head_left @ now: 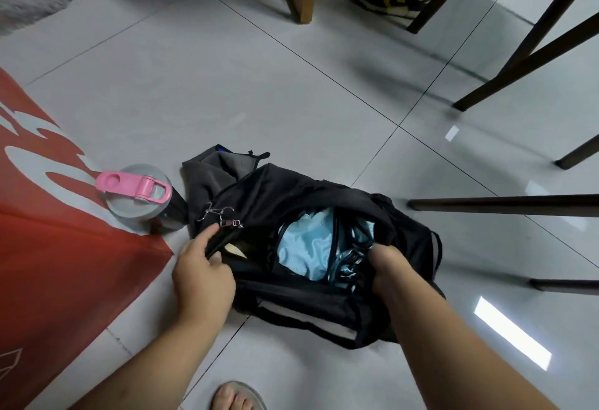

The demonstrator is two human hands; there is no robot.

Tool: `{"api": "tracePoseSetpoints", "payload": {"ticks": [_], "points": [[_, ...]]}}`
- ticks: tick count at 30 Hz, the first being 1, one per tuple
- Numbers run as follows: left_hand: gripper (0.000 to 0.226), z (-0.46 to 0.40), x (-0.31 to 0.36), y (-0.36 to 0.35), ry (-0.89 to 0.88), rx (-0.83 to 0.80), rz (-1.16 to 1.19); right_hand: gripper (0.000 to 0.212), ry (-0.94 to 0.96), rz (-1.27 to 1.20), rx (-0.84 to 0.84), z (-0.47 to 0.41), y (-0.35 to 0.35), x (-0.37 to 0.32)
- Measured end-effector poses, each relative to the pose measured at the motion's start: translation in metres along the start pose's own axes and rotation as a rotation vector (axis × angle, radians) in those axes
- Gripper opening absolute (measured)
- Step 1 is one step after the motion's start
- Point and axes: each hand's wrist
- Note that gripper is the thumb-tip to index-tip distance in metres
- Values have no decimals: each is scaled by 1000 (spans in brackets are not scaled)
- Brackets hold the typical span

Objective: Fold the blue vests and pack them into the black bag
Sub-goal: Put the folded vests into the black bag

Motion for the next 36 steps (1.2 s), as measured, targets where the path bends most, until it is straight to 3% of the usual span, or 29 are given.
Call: {"api": "tracePoseSetpoints", "payload": {"ticks": [4, 9, 11, 13, 15, 17, 19, 21, 23, 25, 27, 30, 33, 36], "points": [[53, -1, 4, -5, 19, -21, 0, 23, -85, 16, -14, -3, 3, -3], [53, 6, 20, -10, -43, -30, -116, 12, 172, 253, 196, 35, 21, -8], [50, 25, 34, -8, -272, 78, -208, 19, 332, 396, 247, 52, 35, -13], [36, 52, 50, -10, -591, 88, -123, 19, 509, 556, 277, 70, 43, -17], [23, 74, 61, -23, -827, -183, -8, 17, 646, 695, 303, 85, 47, -18], [20, 85, 67, -38, -864, -523, -79, 19, 750, 827, 340, 95, 47, -18], [25, 80, 72, -56, -847, -661, -239, 16, 860, 877, 332, 102, 43, -20], [25, 63, 72, -74, -874, -700, -363, 19, 957, 852, 191, 103, 36, -22], [28, 42, 68, -86, -928, -726, -395, 31, 971, 834, 24, 94, 25, -22], [35, 24, 57, -92, -975, -781, -313, 34, 908, 786, -34, 77, 17, -18], [42, 13, 50, -94, -1037, -797, -258, 32, 859, 741, 46, 64, 15, -13], [39, 3, 49, -96, -1197, -649, -281, 43, 838, 713, 214, 58, 18, -10], [54, 1, 49, -104, -1321, -558, -488, 45, 892, 775, 277, 60, 20, -3], [83, 4, 47, -114, -1251, -664, -824, 69, 858, 1021, 211, 68, 13, 2]]}}
Point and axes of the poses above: each hand's wrist, its own z-axis away from the middle knuckle, its own y-axis out of the back of the hand, x = y × z, and after that the axes turned 9 degrees about x, right-handed
